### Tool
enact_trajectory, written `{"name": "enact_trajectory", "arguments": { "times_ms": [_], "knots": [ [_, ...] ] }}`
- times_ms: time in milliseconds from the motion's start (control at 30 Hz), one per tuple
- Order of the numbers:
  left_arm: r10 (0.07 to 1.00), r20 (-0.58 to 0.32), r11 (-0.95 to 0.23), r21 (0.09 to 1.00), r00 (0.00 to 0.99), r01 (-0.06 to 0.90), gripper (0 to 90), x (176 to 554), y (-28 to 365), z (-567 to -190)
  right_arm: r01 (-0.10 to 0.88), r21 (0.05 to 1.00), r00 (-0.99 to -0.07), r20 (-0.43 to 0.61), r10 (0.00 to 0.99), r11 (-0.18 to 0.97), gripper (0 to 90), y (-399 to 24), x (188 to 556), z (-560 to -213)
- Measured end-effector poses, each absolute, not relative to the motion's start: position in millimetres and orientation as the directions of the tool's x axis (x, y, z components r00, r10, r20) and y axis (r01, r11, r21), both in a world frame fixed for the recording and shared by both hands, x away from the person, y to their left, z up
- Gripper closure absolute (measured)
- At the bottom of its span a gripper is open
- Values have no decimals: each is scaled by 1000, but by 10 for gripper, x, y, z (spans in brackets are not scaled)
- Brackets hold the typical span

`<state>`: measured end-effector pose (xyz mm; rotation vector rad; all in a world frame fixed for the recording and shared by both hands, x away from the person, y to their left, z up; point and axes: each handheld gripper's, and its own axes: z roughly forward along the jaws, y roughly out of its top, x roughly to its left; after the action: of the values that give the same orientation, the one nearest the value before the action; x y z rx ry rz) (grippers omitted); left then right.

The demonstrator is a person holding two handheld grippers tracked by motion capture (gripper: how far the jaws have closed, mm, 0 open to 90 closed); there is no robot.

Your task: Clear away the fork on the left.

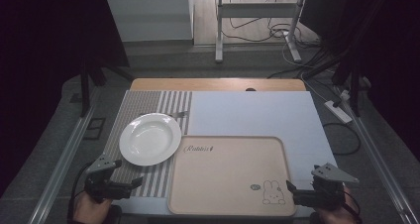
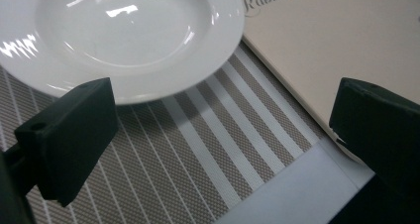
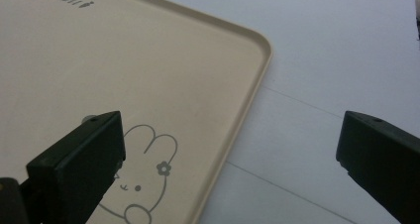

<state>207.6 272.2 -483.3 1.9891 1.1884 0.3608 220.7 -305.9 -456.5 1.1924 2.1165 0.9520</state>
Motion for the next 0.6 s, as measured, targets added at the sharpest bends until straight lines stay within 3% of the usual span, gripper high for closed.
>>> {"name": "enact_trajectory", "arguments": {
  "times_ms": [600],
  "knots": [
    [837,-158,-245,748,524,617,0,2312,2757,-4897,512,776,-475,-101,874,368,0,-3056,2237,-4580]
  ]
}}
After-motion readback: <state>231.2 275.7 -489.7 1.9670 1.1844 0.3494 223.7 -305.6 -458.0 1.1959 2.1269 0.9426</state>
